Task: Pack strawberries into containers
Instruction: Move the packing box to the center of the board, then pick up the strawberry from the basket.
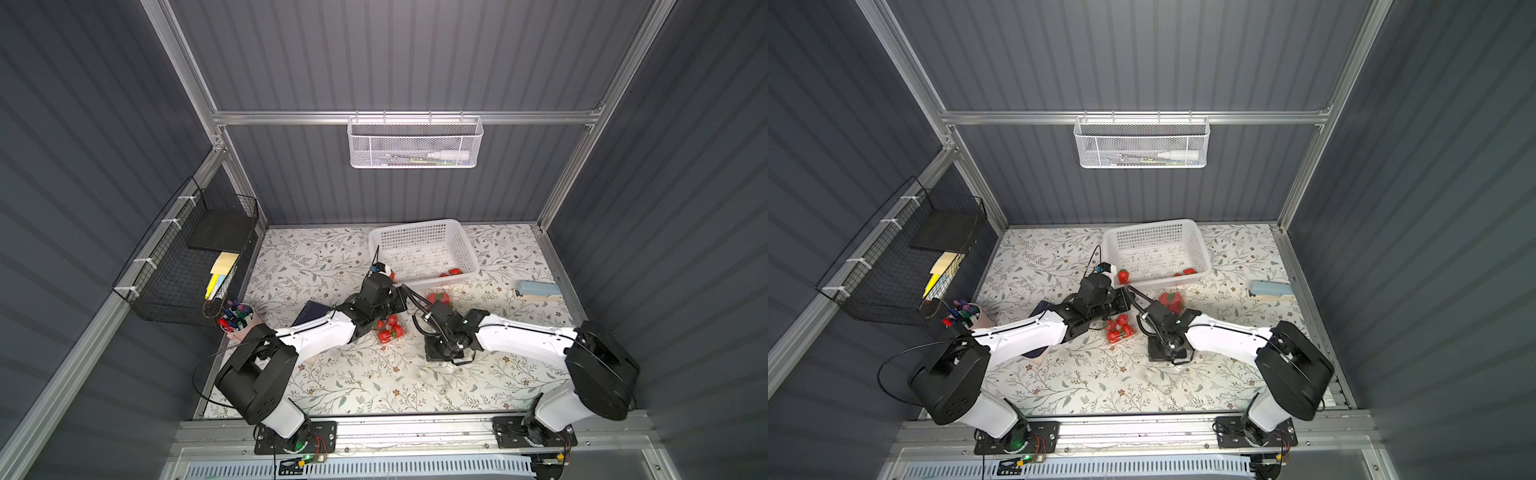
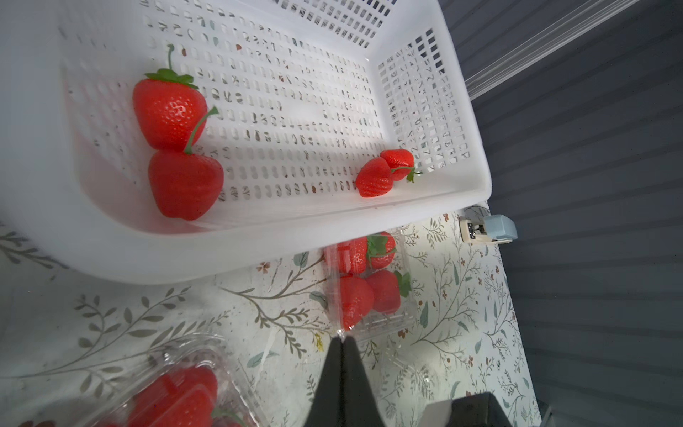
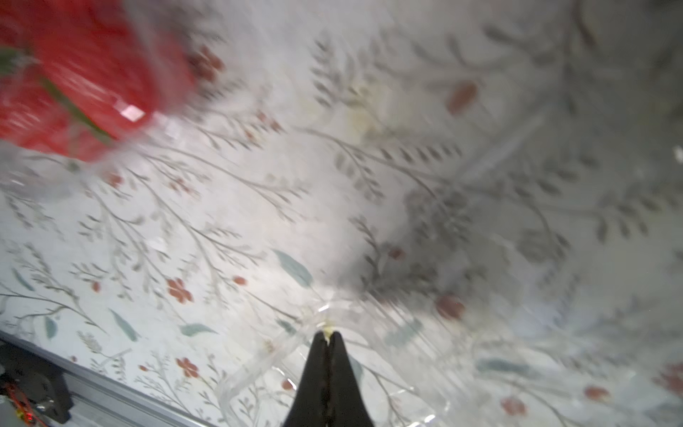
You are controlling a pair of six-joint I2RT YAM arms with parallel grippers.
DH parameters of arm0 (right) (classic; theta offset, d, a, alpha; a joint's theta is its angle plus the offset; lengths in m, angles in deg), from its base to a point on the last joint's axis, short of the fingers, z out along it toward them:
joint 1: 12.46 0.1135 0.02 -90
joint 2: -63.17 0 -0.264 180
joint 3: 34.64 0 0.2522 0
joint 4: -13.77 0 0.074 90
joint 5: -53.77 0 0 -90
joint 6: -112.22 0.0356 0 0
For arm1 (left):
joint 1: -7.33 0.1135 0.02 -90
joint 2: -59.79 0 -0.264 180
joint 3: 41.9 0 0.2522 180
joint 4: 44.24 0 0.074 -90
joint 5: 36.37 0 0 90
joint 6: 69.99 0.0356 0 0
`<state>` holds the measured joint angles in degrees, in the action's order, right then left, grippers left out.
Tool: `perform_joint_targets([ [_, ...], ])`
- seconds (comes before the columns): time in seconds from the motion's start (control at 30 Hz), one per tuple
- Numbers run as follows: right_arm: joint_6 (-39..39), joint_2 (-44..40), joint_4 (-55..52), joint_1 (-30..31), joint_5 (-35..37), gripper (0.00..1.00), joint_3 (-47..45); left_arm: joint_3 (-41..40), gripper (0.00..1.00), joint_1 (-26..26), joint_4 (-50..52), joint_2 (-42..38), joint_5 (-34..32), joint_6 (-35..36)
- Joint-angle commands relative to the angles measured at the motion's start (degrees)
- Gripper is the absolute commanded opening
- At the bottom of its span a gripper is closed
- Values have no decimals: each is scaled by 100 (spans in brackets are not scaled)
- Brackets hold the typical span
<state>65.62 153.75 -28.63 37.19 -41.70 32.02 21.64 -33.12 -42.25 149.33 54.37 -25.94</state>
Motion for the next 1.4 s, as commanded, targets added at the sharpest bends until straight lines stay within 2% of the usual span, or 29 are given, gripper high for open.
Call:
perform_joint_targets([
  [0.0,-350,521,236,27,-103,0,464,164,0,145,168,-108,-116,165],
  [0.1,-464,628,223,30,-182,0,743,229,0,292,229,-223,-141,229],
  [0.23,-784,237,-232,-22,51,0,1093,568,0,492,378,-233,-348,379],
  [0.37,-1215,-264,-226,-495,-107,1,1391,989,0,696,523,-59,-719,479],
  [0.43,-1398,-289,96,-913,-263,10,1551,1118,10,843,510,38,-857,466],
  [0.53,-1621,111,446,-1367,-397,35,2001,1169,46,1072,362,246,-712,475],
  [0.6,-1837,650,416,-1567,-487,48,2585,1173,56,1170,243,354,-624,471],
  [0.67,-2122,1255,302,-1683,-475,52,3311,1157,66,1263,116,444,-536,449],
  [0.73,-2391,1997,-129,-1759,-307,55,4127,1199,72,1338,82,582,-466,444],
  [0.83,-2668,3003,-495,-1844,-462,57,5290,1221,80,1390,100,816,-310,444],
  [0.93,-2839,3835,-750,-1862,-671,58,6254,1146,83,1449,-132,1010,16,441],
  [1.03,-2945,4426,-789,-1864,-1040,59,6891,1143,82,1487,-505,1172,413,446],
  [1.2,-3040,4942,-543,-1857,-1869,62,7180,1306,66,1531,-625,1484,612,473],
  [1.37,-2892,5163,-431,-1853,-2193,62,7181,1286,64,1581,-789,1650,762,474],
])
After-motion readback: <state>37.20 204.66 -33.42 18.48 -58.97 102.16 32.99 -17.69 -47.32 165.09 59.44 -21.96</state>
